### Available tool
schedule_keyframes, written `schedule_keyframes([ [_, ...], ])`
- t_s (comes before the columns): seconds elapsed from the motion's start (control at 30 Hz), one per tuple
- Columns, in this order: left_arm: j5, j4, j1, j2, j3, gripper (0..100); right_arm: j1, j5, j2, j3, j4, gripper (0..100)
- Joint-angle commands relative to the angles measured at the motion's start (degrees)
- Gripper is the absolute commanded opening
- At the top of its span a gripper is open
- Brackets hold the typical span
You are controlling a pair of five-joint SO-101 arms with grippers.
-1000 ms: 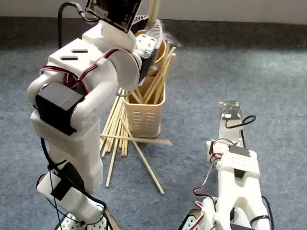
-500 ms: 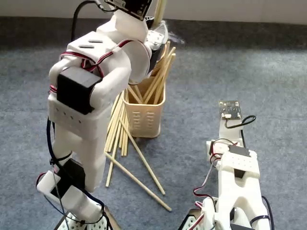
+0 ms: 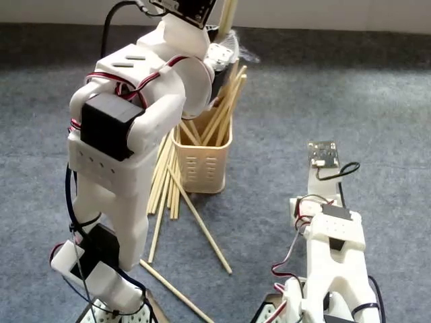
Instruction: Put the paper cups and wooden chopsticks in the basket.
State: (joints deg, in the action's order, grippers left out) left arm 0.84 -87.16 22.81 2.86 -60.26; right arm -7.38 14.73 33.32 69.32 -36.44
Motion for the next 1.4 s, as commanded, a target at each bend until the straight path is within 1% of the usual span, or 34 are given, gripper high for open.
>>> schedule_keyframes([
  [0.0, 0.7, 0.9, -0.6, -2.3, 0.0, 9, 0.5, 0.7, 0.0, -0.1, 0.9, 16.6],
  [0.23, 0.8, 0.9, -0.6, -2.3, 0.0, 10, 0.5, 0.7, 0.0, -0.1, 0.9, 16.6],
  [0.43, 0.6, -0.2, -0.6, -2.3, 0.0, 21, 0.5, 0.7, 0.0, -0.1, 0.9, 16.6],
  [0.53, 0.4, -0.3, -0.7, -2.4, 0.0, 22, 0.5, 0.7, 0.0, -0.1, 0.9, 16.6],
  [0.6, 0.4, -0.3, -2.1, -2.7, 0.0, 22, 0.5, 0.7, 0.0, -0.1, 0.9, 16.6],
  [0.67, 0.4, -0.4, -4.8, -3.9, 0.3, 22, 0.5, 0.7, 0.0, -0.1, 0.9, 16.6],
  [0.7, 0.4, -1.1, -7.3, -4.3, 0.3, 22, 0.5, 0.7, 0.0, -0.1, 0.9, 16.6],
  [0.83, 0.4, -8.9, -23.0, -3.6, 0.6, 22, 0.4, 0.8, 0.0, -0.1, 0.9, 16.6],
  [0.9, -0.8, -12.9, -31.3, -0.8, 4.0, 22, 0.4, 0.8, 0.0, -0.1, 0.9, 16.6],
  [0.97, -7.0, -13.2, -37.9, 2.9, 9.9, 22, 0.4, 0.8, 0.0, -0.1, 0.9, 16.6],
  [1.03, -14.0, -12.7, -42.2, 8.0, 16.5, 22, 0.4, 0.8, 0.0, -0.1, 0.9, 16.6],
  [1.1, -19.3, -9.1, -44.3, 14.2, 21.8, 22, 0.4, 0.8, 0.0, -0.1, 0.9, 16.6],
  [1.17, -22.3, -5.5, -45.1, 20.5, 23.0, 22, 0.4, 0.7, 0.0, -0.1, 0.9, 16.6],
  [1.27, -23.6, 0.0, -44.4, 28.8, 22.5, 22, 0.4, 0.7, 0.0, 0.0, 0.9, 16.6],
  [1.37, -25.5, 1.0, -41.7, 35.0, 17.5, 23, 0.4, 0.7, 0.0, 0.1, 0.9, 16.6],
])
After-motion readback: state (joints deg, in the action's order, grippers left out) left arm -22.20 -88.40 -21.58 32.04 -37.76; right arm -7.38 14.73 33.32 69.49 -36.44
